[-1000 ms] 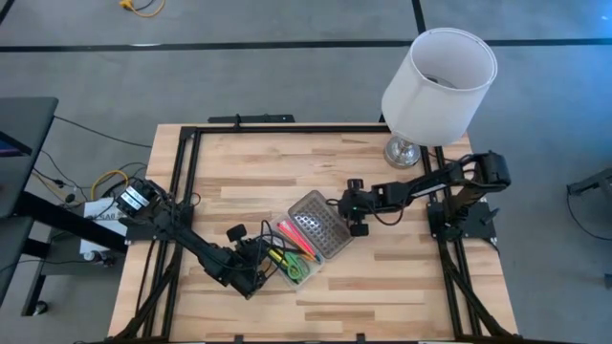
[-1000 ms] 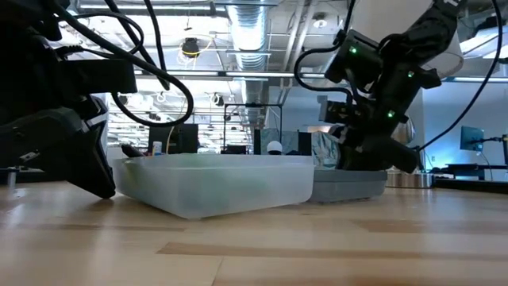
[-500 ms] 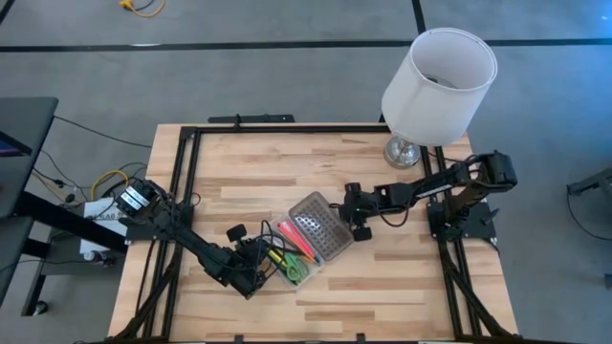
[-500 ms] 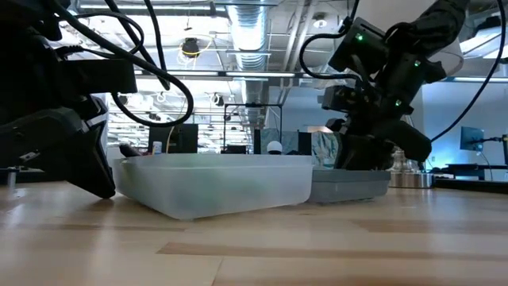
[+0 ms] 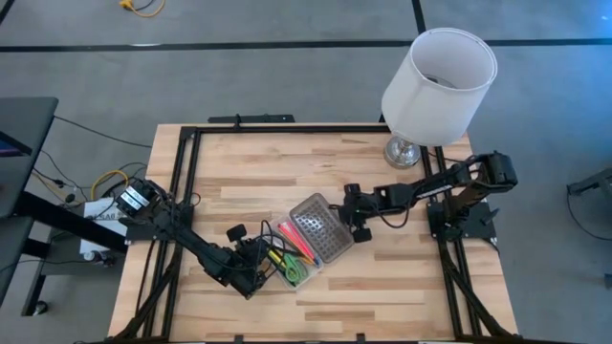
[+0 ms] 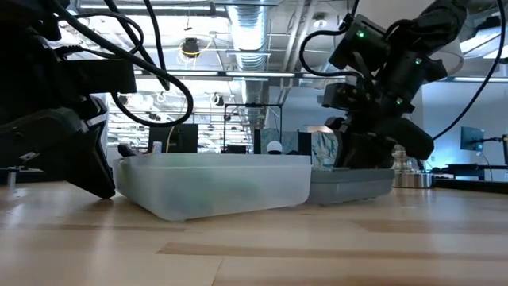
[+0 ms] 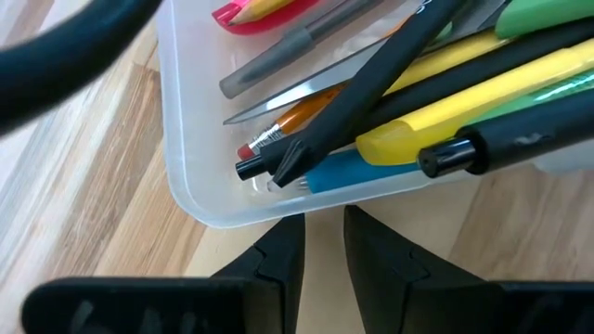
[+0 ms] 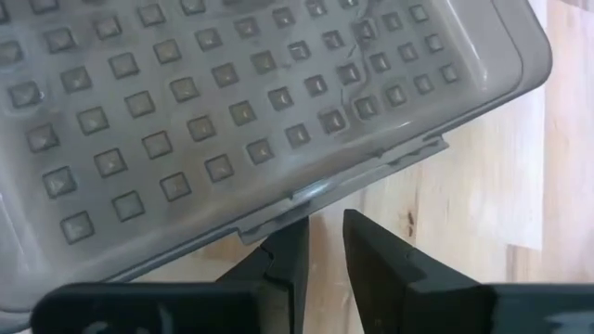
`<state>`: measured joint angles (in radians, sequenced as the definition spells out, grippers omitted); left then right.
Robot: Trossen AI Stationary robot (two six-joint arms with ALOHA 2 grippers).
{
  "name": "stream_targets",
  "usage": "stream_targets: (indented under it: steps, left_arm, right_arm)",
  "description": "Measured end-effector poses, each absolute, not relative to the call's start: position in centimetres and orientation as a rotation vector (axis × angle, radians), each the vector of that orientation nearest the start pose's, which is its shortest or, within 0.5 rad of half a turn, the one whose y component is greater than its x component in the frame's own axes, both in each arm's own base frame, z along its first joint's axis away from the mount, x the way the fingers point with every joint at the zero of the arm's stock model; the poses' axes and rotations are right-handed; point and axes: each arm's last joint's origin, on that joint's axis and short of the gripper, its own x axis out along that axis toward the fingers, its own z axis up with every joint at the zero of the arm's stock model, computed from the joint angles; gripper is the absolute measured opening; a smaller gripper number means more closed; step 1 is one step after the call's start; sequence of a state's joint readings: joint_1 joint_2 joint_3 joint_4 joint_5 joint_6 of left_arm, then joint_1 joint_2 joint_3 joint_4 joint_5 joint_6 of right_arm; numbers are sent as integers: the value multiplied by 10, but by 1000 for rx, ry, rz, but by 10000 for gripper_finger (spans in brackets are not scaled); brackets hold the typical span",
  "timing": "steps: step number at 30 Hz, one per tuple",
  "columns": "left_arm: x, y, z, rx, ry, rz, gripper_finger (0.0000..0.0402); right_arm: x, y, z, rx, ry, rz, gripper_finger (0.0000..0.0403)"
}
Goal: Pick & place school supplies into a supply box
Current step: Close the black supply box
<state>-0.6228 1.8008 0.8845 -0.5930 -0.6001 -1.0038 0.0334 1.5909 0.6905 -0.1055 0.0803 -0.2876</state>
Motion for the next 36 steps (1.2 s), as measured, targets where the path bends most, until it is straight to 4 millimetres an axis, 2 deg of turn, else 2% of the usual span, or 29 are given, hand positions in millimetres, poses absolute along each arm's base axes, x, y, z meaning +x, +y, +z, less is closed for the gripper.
stream_targets:
  steps: [21,36]
  left_arm:
    - [240,-152,111,-14,1047,553,77]
    - [240,-152,111,-13,1047,552,77]
  right_arm:
    - [297,30,172,-404,1049,101,65]
    - [309,46,211,-455,1051,99,65]
